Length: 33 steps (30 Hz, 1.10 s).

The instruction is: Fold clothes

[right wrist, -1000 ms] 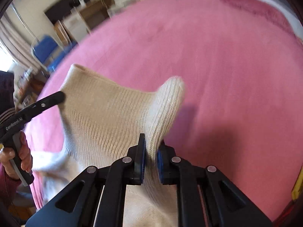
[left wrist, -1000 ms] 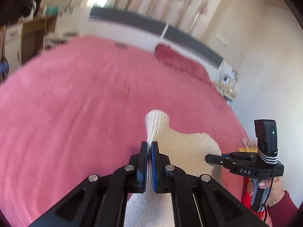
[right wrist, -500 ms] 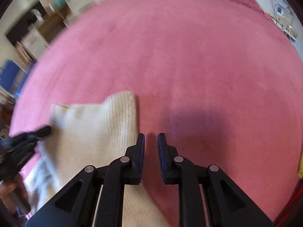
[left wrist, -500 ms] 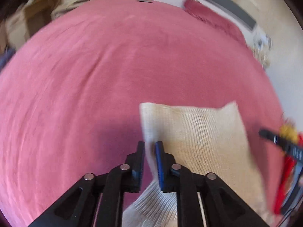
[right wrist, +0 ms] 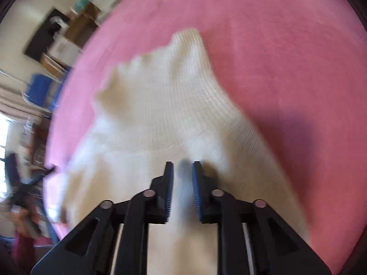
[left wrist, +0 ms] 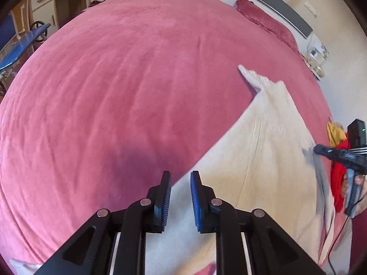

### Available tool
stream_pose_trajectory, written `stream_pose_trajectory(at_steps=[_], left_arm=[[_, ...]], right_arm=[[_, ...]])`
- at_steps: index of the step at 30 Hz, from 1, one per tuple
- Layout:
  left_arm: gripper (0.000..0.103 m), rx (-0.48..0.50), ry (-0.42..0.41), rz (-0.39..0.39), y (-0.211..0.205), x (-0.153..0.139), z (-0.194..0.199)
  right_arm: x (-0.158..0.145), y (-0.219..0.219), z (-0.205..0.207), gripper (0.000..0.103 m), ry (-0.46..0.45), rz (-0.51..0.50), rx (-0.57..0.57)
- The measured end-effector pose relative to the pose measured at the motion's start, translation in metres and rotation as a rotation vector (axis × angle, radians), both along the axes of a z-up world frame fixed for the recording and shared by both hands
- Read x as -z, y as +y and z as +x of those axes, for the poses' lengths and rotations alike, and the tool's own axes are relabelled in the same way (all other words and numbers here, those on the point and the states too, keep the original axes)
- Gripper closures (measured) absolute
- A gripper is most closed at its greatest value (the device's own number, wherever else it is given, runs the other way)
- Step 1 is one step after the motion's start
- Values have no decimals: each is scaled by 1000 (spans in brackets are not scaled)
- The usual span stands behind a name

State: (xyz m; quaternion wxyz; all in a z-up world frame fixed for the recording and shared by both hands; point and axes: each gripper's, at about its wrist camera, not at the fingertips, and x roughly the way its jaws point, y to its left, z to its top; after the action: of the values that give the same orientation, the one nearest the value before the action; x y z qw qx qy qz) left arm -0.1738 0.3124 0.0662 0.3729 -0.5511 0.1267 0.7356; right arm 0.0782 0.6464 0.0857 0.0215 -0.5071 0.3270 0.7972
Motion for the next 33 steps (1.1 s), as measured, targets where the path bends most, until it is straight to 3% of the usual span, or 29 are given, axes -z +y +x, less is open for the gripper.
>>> stream_pose_trajectory(at_steps=[2, 5, 8, 11, 16, 20, 23, 25, 28, 31, 33], left_arm=[[83, 13, -2, -11, -26, 2, 1], [79, 14, -80, 19, -50, 9, -14], [75, 21, -116, 56, -63, 10, -14], [75, 79, -160, 21, -58, 25, -21], [75, 210, -191, -1, -48, 34, -12], [75, 247, -215, 3, -49, 38, -14], [100, 231, -123, -51, -52, 32, -10], [101, 230, -43, -62, -57, 21, 6], [101, 126, 90, -12, -80, -16, 8], [101, -8, 105, 28, -113, -35, -19], [101, -42, 108, -68, -117, -19, -32]], right_arm=[[-17, -26, 23, 59, 41, -21, -48], [-34, -83, 59, 57, 74, -56, -123], [-24, -131, 114, 53, 50, -93, -139], [-11, -161, 155, 53, -6, -124, -97], [8, -178, 184, 53, -69, -196, -3], [19, -152, 179, 52, -77, -225, 33], [17, -153, 169, 52, -65, -217, 23], [14, -154, 162, 52, -60, -210, 11], [13, -153, 156, 52, -63, -184, -12], [14, -156, 146, 52, -56, -164, -23], [17, -158, 138, 52, -51, -157, -30]])
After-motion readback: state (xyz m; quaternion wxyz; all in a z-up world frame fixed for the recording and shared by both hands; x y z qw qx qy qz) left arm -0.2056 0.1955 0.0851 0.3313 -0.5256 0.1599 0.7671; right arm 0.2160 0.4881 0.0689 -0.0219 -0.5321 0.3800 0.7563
